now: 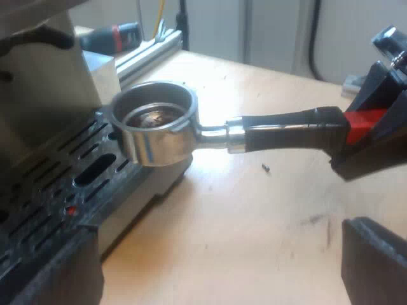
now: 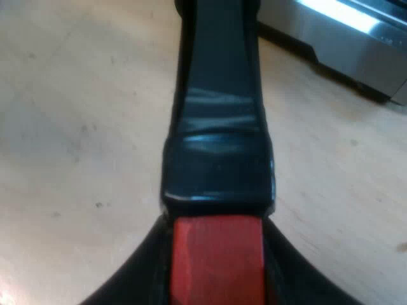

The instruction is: Grind coffee beans and then tamp

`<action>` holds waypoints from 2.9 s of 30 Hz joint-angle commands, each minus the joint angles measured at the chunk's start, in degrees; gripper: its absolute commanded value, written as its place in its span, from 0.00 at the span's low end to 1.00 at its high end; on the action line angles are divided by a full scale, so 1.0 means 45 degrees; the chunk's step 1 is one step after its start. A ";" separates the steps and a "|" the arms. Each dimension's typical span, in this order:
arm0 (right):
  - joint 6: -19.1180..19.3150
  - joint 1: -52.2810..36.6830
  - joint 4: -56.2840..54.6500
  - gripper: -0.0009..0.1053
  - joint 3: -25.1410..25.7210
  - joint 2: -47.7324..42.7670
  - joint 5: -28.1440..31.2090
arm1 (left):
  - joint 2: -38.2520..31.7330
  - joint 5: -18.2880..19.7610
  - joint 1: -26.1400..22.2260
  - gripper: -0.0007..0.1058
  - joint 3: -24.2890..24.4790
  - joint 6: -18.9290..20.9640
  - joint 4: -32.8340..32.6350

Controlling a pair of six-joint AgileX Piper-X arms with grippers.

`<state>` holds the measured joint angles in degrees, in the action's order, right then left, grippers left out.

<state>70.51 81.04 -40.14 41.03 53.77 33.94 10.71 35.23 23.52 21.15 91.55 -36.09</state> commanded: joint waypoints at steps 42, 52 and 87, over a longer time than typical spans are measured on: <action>0.5141 -0.2713 0.2489 0.01 -0.1230 0.3135 -0.4227 | 0.4314 -0.1316 0.0057 0.74 0.1780 -0.1036 -0.3145; 0.4813 -0.2713 0.2204 0.55 -0.2133 0.3135 -0.4332 | 0.4352 -0.1012 0.0057 0.74 0.1780 -0.1036 -0.3168; 0.7201 0.0200 0.4490 0.66 0.0300 -0.0888 -0.3494 | 0.3027 -0.5430 -0.0043 0.74 0.3848 0.2220 -0.7394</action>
<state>101.86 81.90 -24.40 43.42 48.88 17.68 23.41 12.13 23.36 38.04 100.09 -70.11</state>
